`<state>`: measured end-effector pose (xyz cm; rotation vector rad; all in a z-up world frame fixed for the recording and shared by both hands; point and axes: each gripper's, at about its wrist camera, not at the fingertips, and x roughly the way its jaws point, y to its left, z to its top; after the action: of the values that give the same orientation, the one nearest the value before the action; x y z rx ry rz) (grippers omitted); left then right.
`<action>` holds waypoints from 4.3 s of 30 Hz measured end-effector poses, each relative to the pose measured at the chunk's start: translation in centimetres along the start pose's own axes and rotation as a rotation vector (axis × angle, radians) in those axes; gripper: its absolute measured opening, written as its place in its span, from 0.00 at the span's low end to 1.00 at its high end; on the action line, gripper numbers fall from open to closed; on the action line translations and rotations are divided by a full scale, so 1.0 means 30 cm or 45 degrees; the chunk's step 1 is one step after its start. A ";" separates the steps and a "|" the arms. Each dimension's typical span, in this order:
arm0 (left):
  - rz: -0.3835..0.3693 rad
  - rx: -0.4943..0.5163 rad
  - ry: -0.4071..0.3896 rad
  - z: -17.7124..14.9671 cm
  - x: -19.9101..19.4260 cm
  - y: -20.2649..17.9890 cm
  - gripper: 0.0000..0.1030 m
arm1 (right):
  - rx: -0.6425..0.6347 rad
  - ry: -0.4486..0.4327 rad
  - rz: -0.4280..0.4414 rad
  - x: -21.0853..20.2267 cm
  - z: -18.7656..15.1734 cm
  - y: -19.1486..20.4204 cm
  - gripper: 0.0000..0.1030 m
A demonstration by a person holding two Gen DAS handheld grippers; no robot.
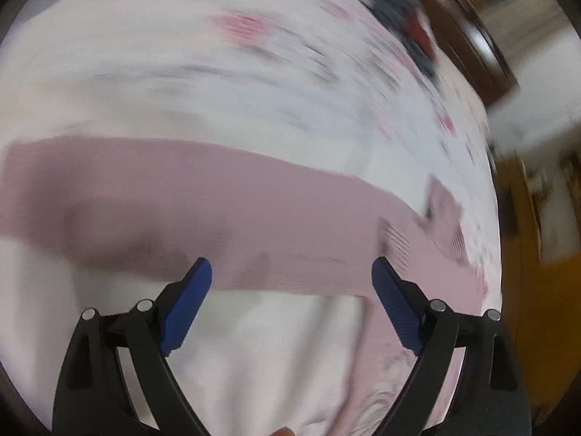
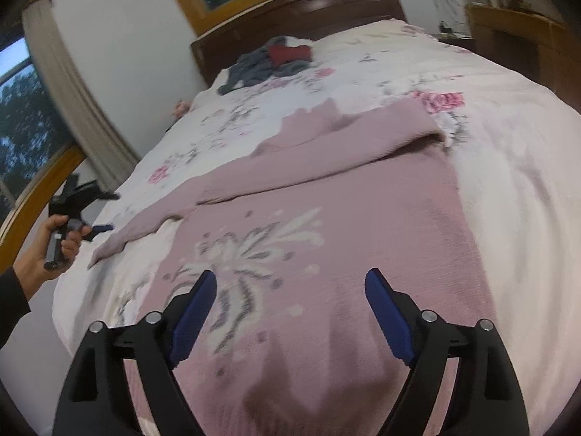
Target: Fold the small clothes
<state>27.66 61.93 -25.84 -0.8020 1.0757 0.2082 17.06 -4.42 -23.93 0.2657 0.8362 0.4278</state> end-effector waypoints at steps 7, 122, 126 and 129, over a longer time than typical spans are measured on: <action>0.017 -0.440 -0.127 -0.029 -0.204 0.546 0.85 | -0.028 0.072 0.084 0.057 -0.033 0.133 0.82; -0.325 0.298 0.178 -0.199 0.517 -0.633 0.86 | 0.410 0.506 0.190 0.561 0.799 -0.729 0.05; -0.236 0.263 0.227 -0.179 0.621 -0.584 0.86 | 0.401 0.562 0.139 0.625 0.724 -0.734 0.02; -0.231 0.237 0.277 -0.165 0.678 -0.546 0.86 | 0.415 0.578 0.133 0.643 0.695 -0.766 0.00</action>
<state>42.58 42.56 -36.30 -0.7603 1.1988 -0.1343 50.39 -16.97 -32.14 0.5270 1.3443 0.4558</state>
